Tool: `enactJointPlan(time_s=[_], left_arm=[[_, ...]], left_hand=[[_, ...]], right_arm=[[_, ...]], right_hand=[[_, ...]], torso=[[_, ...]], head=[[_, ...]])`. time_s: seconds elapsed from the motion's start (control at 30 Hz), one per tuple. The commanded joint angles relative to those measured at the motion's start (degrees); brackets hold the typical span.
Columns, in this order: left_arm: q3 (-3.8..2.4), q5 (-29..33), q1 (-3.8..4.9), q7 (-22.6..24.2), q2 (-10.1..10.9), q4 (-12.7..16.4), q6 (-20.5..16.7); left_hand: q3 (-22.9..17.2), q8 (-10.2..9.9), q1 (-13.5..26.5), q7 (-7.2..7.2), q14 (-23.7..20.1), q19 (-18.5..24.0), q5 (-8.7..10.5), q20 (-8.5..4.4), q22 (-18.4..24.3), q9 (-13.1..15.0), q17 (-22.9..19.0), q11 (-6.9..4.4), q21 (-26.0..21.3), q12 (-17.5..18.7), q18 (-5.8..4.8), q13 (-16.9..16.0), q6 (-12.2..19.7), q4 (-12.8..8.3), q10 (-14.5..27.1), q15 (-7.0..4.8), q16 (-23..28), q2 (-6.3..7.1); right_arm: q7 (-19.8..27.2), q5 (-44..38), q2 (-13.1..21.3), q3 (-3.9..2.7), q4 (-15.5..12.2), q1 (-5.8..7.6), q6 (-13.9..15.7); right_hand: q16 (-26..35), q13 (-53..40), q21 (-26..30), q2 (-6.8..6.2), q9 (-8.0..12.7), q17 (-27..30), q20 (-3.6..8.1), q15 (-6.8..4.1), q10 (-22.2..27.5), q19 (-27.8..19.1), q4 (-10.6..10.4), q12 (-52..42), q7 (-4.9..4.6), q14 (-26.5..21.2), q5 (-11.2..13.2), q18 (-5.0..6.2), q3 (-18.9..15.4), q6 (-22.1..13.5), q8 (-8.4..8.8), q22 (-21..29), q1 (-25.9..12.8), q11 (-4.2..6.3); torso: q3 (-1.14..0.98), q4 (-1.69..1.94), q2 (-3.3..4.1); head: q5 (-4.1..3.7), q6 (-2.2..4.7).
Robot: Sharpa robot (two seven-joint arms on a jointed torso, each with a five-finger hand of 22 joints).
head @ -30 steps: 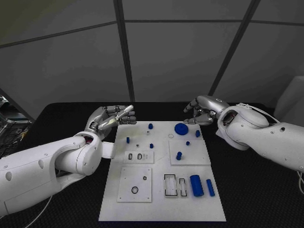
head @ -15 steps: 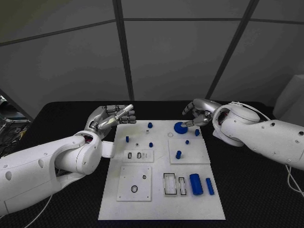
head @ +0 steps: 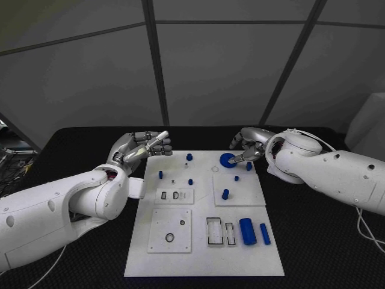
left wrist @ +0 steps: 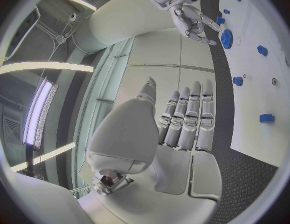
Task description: Assemble the parts on the task board
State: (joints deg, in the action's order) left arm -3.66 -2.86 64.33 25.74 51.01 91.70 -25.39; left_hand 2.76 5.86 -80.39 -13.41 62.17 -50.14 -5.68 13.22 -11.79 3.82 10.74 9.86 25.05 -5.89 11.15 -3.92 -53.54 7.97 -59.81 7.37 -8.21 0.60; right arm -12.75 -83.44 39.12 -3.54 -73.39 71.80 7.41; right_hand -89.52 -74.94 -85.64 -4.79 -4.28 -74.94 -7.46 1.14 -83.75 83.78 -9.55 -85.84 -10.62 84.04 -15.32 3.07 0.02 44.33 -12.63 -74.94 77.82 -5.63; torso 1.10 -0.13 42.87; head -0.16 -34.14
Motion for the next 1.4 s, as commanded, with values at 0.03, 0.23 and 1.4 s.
enactJointPlan(time_s=[0.03, 0.23, 1.4], left_arm=[[-0.07, -0.3, 0.09, 0.3, -0.1, 0.1, 0.7], [-0.07, -0.3, 0.09, 0.4, -0.2, 0.0, 0.5], [-0.07, -0.3, 0.09, 0.0, -0.1, -0.2, 0.4]], left_hand=[[0.0, -0.3, 0.2, -0.26, 0.0, 0.3, 0.19, 0.06, -0.1, 0.0, 0.1, 0.41, 0.2, 0.3, -0.92, 0.0, 0.1, -0.4, 0.0, 0.01, 0.3, -0.49], [-0.1, -0.3, 0.2, -0.25, 0.0, 0.3, 0.18, 0.07, -0.1, 0.0, 0.1, 0.41, 0.2, 0.3, -0.90, 0.0, 0.0, -0.5, 0.0, 0.01, 0.3, -0.62], [-0.2, -0.4, 0.0, -0.30, 0.1, 0.3, 0.18, 0.09, -0.1, 0.0, 0.2, 0.43, 0.3, 0.4, -0.87, 0.0, 0.1, -0.7, 0.1, 0.00, 0.4, -0.84]], right_arm=[[-0.2, -1.2, -0.5, 0.08, 0.3, 0.07, -1.9], [-0.4, -2.3, -1.3, 0.20, 0.8, -0.13, -2.2], [0.1, -4.9, -2.5, 0.30, 2.4, -0.56, -4.0]], right_hand=[[-0.4, -9.2, -0.4, 0.15, -0.1, -14.9, -0.09, 0.29, -1.5, 0.9, 0.1, -0.3, 0.11, 5.9, -0.4, -1.14, -0.2, -0.3, -0.35, -6.1, 0.6, -0.06], [-0.5, -9.5, -0.5, 0.83, -0.1, -15.1, -0.09, 0.28, -1.7, 1.0, 0.3, -0.5, 0.16, 6.0, -0.8, -1.19, 0.0, -0.1, -0.77, -6.4, 1.0, -0.03], [-0.5, -10.0, -0.8, 3.64, 0.1, -15.1, 0.12, 0.02, -1.8, 1.1, 4.1, -0.8, 0.42, 6.0, 1.2, -1.27, 3.5, 0.7, -2.35, -6.9, 4.9, 0.27]], torso=[[-0.05, 0.08, -0.03], [-0.05, 0.06, 0.00], [-0.08, 0.02, -0.01]], head=[[-0.01, -0.06], [-0.02, -0.19], [0.05, -0.74]])
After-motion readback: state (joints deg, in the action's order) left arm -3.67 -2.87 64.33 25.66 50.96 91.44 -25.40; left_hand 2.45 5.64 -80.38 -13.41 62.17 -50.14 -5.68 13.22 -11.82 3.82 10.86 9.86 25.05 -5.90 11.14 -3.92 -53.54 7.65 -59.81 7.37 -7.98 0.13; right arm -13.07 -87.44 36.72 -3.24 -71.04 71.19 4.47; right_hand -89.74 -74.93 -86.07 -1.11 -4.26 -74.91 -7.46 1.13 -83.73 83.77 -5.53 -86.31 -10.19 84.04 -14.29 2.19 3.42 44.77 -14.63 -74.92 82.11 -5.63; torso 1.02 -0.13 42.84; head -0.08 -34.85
